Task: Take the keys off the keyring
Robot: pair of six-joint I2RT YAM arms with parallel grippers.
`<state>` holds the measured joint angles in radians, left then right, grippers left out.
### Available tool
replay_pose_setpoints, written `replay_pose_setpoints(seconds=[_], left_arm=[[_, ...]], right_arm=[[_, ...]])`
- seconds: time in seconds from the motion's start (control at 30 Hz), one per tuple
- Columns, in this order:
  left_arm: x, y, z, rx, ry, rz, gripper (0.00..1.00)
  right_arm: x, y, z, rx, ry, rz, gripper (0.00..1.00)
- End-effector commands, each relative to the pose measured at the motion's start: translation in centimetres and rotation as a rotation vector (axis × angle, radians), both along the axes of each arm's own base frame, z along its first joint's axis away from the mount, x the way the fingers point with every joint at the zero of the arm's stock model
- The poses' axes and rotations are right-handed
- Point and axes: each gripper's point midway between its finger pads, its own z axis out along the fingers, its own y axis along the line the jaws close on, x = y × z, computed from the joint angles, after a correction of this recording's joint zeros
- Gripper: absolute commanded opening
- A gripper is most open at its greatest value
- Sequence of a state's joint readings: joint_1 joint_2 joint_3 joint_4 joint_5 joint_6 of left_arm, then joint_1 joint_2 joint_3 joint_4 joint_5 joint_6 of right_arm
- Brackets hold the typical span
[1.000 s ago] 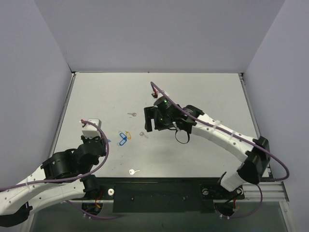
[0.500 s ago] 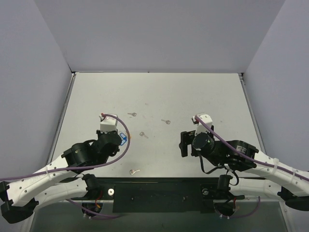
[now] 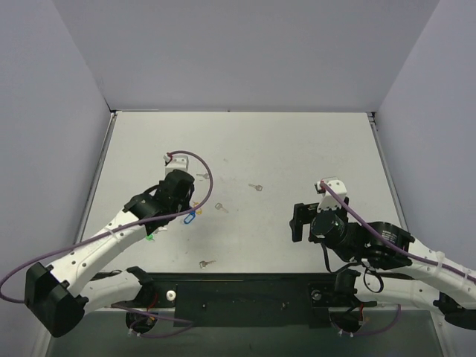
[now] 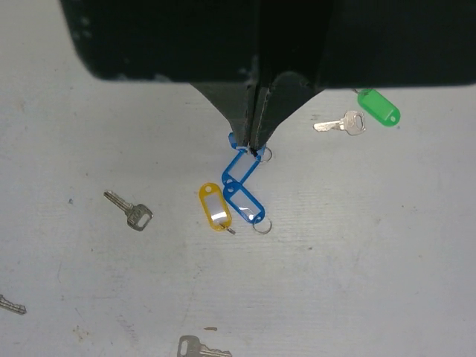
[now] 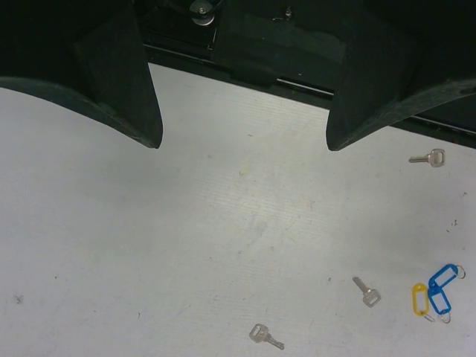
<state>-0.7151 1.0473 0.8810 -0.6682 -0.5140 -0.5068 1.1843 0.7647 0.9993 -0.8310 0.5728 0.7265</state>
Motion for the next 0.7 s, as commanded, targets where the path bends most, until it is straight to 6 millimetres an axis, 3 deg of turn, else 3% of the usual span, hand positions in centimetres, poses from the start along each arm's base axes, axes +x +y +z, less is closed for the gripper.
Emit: replay_pose_setpoints(seconds=[0.0, 0.17, 0.37, 0.57, 0.67], left_arm=[[3.7, -1.8, 1.7, -0.105, -0.023, -0.039, 0.0], [5.5, -1.2, -0.5, -0.092, 0.045, 0.022, 0.0], [7.4, -1.6, -1.7, -0.104, 0.092, 0.036, 0.06], [8.7, -3.2, -1.2, -0.153, 0.101, 0.002, 0.09], [8.8, -3.9, 0.0, -0.188, 0.078, -0.026, 0.12]], right_arm=[[-0.1, -0.8, -1.5, -0.042, 0.022, -0.031, 0.87], [-0.4, -1.1, -1.5, -0.012, 0.022, -0.036, 0.87], [-0.6, -1.4, -2.1, 0.021, 0.03, -0.051, 0.87], [-0.8, -1.4, -2.1, 0.035, 0.031, -0.049, 0.87], [-0.8, -1.6, -2.0, 0.044, 0.029, -0.05, 0.87]])
